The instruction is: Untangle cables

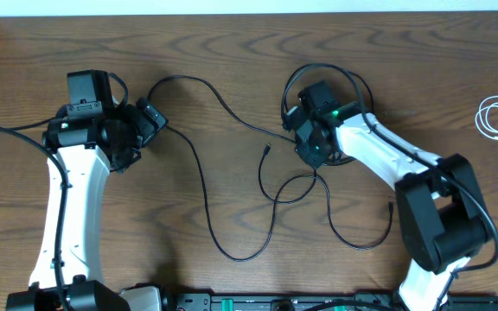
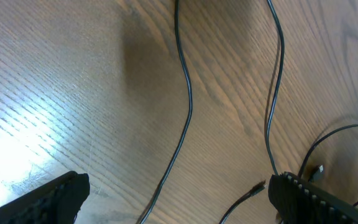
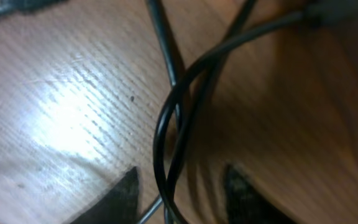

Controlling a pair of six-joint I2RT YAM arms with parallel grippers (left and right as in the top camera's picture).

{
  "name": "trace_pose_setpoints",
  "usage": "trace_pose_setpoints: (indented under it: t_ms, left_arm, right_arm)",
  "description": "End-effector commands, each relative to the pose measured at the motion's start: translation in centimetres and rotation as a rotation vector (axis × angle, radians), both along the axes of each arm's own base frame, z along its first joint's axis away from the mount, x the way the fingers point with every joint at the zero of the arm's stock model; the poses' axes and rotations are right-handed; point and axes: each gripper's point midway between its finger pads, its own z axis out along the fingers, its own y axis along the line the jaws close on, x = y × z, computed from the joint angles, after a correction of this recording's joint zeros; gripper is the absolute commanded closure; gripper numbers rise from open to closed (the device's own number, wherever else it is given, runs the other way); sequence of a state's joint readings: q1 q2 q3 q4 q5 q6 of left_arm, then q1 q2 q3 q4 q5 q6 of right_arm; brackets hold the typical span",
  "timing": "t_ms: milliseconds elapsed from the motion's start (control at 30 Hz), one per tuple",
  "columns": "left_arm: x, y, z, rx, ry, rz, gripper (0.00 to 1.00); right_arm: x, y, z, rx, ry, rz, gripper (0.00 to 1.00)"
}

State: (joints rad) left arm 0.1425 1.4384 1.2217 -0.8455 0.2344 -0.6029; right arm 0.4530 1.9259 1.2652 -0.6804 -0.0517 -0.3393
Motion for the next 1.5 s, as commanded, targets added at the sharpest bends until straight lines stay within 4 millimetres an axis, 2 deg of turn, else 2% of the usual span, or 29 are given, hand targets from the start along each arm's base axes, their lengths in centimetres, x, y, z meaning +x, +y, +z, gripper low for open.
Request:
trace_pose_setpoints:
  t_ms: [0, 233, 433, 600, 767, 867, 967, 1000, 1067, 1100, 1333, 1400, 1467]
  left_arm:
    - [0.1, 0.1, 0.0, -0.003, 0.002, 0.006, 0.02]
    - [0.1, 0.1, 0.0, -0.003, 0.002, 0.006, 0.02]
    - [0.1, 0.1, 0.0, -0.003, 0.002, 0.007, 0.02]
    - [0.1, 0.1, 0.0, -0.003, 0.002, 0.007, 0.02]
    - [0.1, 0.1, 0.0, -0.003, 0.002, 0.006, 0.02]
    - [0.1, 0.1, 0.0, -0.003, 0.002, 0.007, 0.02]
    - [0.1, 0.1, 0.0, -0.003, 0.002, 0.006, 0.02]
    - [0.1, 0.1, 0.0, -0.003, 0.002, 0.006, 0.02]
    - [0.1, 0.1, 0.0, -0.003, 0.002, 0.006, 0.02]
    - [0.1, 0.1, 0.0, -0.003, 0.002, 0.006, 0.02]
    - [0.1, 0.1, 0.0, -0.003, 0.002, 0.007, 0.02]
    - [0.1, 0.1, 0.0, -0.003, 0.002, 0.007, 0.02]
    - [0.1, 0.1, 0.0, -0.003, 0.002, 0.006, 0.02]
  right_arm:
    - [0.0, -0.1, 1.2, 0.006, -0.021, -0.004, 0.49]
    - [-1.4, -0.8, 0.7, -0.024, 0.040, -0.004, 0.38]
    - [-2.1, -1.2, -0.2, -0.038, 0.059, -0.004, 0.39]
    - [-2.5, -2.7, -1.3, -0.104, 0.057, -0.019, 0.43]
    - [-2.3, -3.3, -1.5, -0.123, 0.043, -0.028, 0.57]
    - [-2.3, -3.3, -1.5, -0.123, 0.042, -0.028, 0.71]
    - [-2.2, -3.3, -1.5, -0.122, 0.040, -0.028, 0.71]
    - [-2.2, -3.2, -1.5, -0.121, 0.039, -0.028, 0.71]
    - [-2.1, -3.2, -1.5, -0.120, 0.036, -0.028, 0.58]
    - [-2.0, -3.2, -1.5, -0.118, 0.031, -0.029, 0.55]
    - [-1.0, -2.8, -1.3, -0.105, -0.010, -0.032, 0.52]
    - [-1.4, -3.0, -1.4, -0.114, 0.006, -0.031, 0.39]
    - [-2.2, -3.4, -1.5, -0.128, 0.037, -0.029, 0.35]
